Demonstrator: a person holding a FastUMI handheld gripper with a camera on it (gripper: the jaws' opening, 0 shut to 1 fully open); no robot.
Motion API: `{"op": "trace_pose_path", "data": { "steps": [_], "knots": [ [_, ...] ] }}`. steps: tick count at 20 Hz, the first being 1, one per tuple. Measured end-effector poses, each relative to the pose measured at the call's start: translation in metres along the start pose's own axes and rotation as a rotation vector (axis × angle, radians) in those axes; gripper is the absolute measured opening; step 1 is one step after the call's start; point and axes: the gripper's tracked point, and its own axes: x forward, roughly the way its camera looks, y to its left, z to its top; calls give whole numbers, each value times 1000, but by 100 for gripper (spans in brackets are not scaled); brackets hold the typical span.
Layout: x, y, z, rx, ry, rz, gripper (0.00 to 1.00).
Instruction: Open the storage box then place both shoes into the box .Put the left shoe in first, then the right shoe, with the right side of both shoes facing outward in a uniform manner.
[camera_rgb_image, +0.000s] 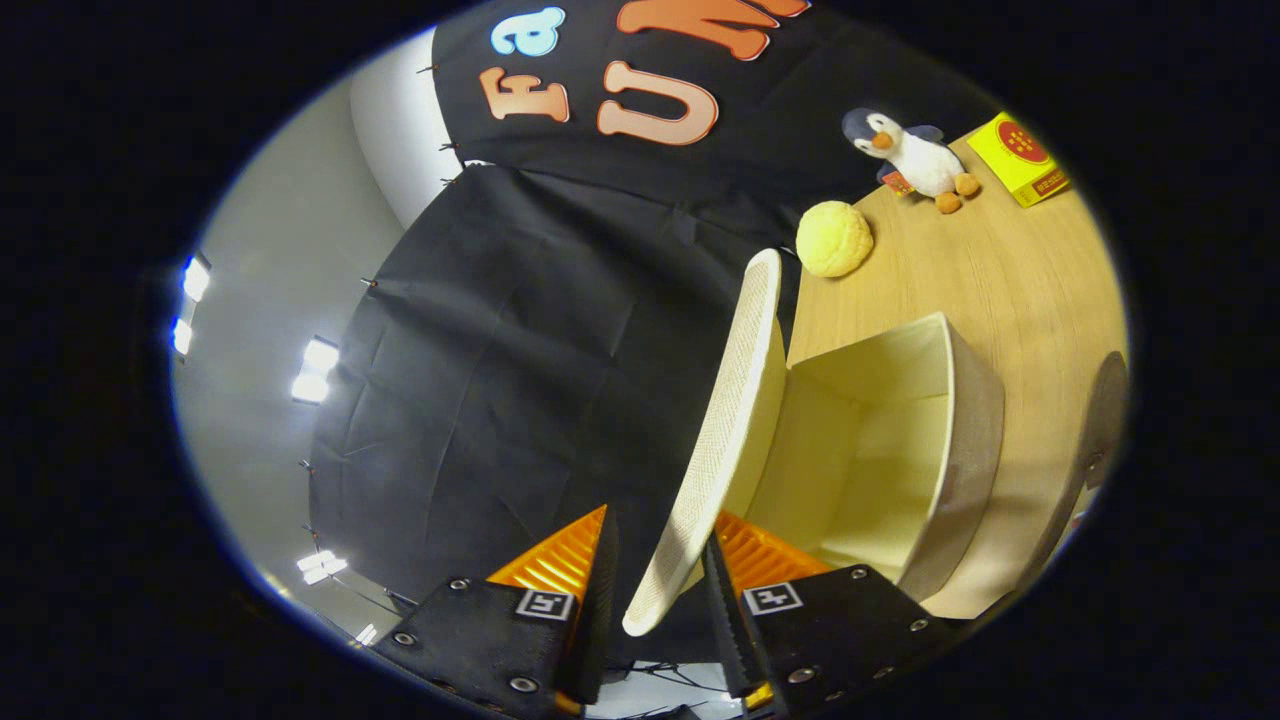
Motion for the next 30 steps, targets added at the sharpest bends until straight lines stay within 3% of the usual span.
{"op": "trace_pose_path", "data": {
  "steps": [2, 5, 11, 21, 22, 25, 27, 30],
  "knots": [
    [14, 13, 4, -1, -12, 5, 33],
    [37, 35, 10, -108, -18, -19, 16],
    [102, 68, -15, -167, 32, -32, 16],
    [215, 71, -53, -244, 124, -179, 18],
    [211, 67, -60, -250, 138, -213, 19],
    [212, 51, -62, -299, 143, -279, 49],
    [201, 48, -58, -334, 132, -300, 63],
    [169, 39, -45, -401, 102, -326, 73]
  ]
}}
